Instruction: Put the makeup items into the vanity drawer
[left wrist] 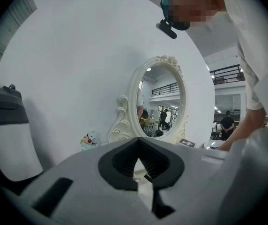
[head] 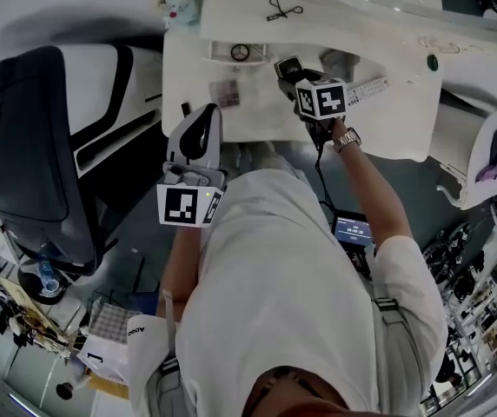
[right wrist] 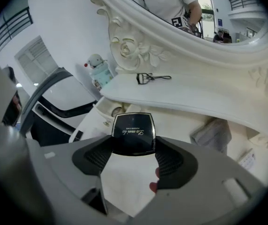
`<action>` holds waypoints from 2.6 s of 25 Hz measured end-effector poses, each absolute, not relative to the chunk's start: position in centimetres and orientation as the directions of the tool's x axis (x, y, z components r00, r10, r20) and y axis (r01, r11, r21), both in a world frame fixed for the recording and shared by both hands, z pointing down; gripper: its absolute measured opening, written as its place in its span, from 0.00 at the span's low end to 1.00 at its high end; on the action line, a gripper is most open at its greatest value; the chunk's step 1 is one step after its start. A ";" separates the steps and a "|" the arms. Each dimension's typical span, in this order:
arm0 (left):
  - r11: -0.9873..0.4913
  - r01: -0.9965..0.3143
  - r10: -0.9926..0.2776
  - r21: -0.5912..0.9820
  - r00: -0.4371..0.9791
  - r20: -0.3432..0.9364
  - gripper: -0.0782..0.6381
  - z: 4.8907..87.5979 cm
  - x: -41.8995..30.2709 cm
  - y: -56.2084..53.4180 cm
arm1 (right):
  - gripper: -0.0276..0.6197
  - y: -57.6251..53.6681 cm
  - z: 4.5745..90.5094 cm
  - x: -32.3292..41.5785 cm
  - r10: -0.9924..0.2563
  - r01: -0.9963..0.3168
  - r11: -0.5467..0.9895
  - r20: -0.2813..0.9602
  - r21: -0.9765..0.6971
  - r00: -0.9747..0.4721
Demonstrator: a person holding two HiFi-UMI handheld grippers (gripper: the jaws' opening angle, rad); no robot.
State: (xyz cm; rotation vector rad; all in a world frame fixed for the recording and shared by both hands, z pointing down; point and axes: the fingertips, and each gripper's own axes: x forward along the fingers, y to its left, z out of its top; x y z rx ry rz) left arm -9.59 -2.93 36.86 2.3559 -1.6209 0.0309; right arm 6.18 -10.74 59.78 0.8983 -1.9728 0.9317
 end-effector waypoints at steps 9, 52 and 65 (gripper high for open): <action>-0.340 -0.907 -0.915 0.249 0.380 0.137 0.12 36.5 -13.6 -1.9 | 0.51 -9.8 56.4 -3.8 -0.180 -0.773 0.567 0.873 -0.285 -0.454; -0.377 -0.878 -0.898 0.297 0.425 0.116 0.12 38.3 -22.8 -4.7 | 0.39 -13.6 59.0 -8.2 -0.180 -0.889 0.367 0.917 -0.274 -0.357; -0.498 -0.817 -0.838 0.290 0.539 0.079 0.12 37.3 -18.9 -2.7 | 0.05 -9.7 52.5 -4.5 -0.422 -0.924 0.310 0.838 -0.225 -0.346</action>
